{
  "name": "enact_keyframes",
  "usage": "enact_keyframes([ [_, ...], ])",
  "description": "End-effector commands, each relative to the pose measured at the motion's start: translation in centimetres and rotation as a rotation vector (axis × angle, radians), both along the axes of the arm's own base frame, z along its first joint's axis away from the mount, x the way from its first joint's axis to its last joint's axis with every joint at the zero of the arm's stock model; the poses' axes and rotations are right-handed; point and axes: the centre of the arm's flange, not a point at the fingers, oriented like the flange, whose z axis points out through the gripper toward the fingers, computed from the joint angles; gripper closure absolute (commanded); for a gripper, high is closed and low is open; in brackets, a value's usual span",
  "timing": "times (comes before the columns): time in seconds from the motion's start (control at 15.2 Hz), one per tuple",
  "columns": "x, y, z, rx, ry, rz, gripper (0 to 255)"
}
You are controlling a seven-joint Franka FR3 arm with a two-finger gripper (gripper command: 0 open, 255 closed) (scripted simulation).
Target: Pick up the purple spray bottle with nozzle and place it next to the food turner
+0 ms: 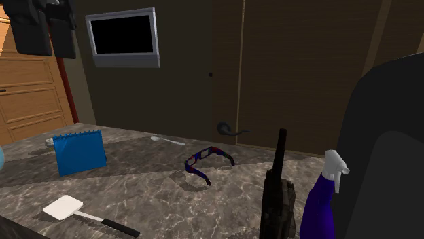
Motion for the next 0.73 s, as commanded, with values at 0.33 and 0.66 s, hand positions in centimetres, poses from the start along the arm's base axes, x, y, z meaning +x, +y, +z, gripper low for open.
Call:
enact_keyframes([
  [0.33,1.4,-4.9,-4.0,0.020,-0.060,0.116,0],
  [0.66,3.5,-9.5,-8.0,0.040,-0.119,0.232,0],
])
